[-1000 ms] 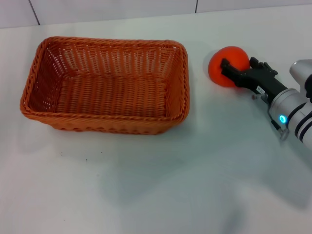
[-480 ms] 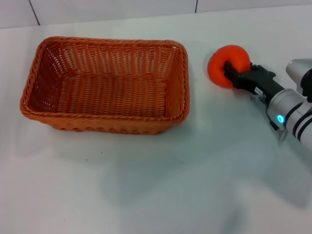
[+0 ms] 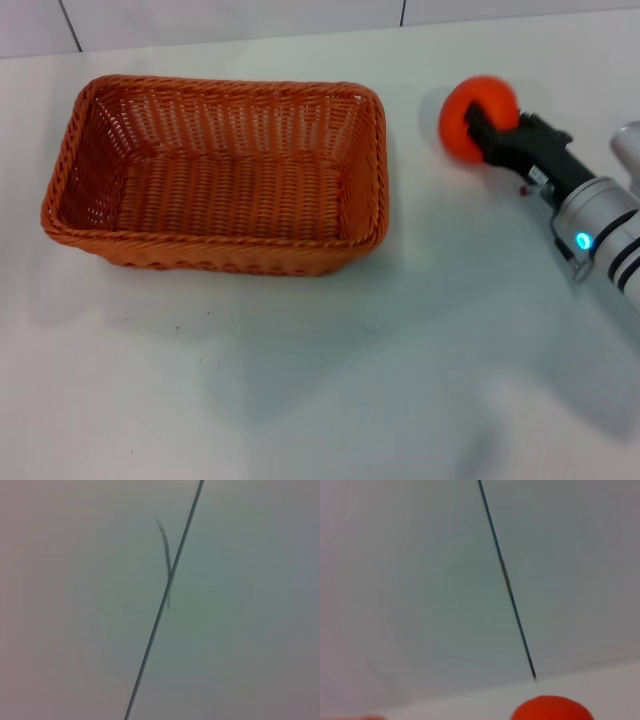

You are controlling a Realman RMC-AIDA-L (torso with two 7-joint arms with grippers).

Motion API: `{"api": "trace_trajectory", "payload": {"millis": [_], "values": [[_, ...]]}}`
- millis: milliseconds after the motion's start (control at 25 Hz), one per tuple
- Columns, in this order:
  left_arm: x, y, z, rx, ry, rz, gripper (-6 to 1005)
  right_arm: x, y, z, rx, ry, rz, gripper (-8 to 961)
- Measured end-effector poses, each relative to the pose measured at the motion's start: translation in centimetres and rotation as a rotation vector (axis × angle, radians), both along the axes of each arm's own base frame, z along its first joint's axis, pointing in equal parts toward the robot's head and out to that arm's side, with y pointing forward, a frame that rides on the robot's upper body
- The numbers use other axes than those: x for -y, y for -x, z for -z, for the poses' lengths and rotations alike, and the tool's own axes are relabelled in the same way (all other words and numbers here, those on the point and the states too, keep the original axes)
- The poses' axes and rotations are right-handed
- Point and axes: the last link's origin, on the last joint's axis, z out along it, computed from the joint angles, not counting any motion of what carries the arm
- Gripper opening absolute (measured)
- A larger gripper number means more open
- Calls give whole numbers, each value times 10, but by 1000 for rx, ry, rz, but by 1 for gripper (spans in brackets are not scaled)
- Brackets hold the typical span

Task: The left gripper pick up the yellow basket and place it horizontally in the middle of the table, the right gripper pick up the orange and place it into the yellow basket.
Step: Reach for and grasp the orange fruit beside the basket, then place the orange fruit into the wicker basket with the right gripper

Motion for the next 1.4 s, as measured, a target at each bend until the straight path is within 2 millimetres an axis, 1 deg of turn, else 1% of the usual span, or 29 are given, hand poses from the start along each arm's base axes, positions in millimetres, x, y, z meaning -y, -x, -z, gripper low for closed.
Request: {"api": "trace_trajectory", "payload": {"millis": [200, 320, 440, 600, 720, 880, 1080, 1240, 1400], "values": [[1, 2, 2, -4, 3, -7, 875, 0, 11, -14, -64, -90, -73, 509], [1, 3, 2, -3, -2, -13, 875, -3, 17, -18, -92, -106, -101, 485], [0, 4, 2, 0, -3, -18, 874, -4, 22, -18, -109, -108, -117, 462], [0, 6, 2, -7, -5, -32, 874, -8, 41, -15, -160, -91, -185, 426], [-1, 8, 2, -26, -12, -41, 874, -11, 62, -8, -186, -52, -256, 400], [-2, 10, 3, -38, -16, -56, 875, -14, 92, 8, -182, 24, -357, 366], [-4, 12, 3, -42, -20, -81, 874, -12, 123, 30, -164, 138, -473, 335], [-5, 13, 3, -43, -22, -91, 875, -7, 136, 42, -156, 197, -521, 307], [-6, 14, 2, -44, -23, -97, 875, -5, 140, 46, -159, 218, -530, 266]]}}
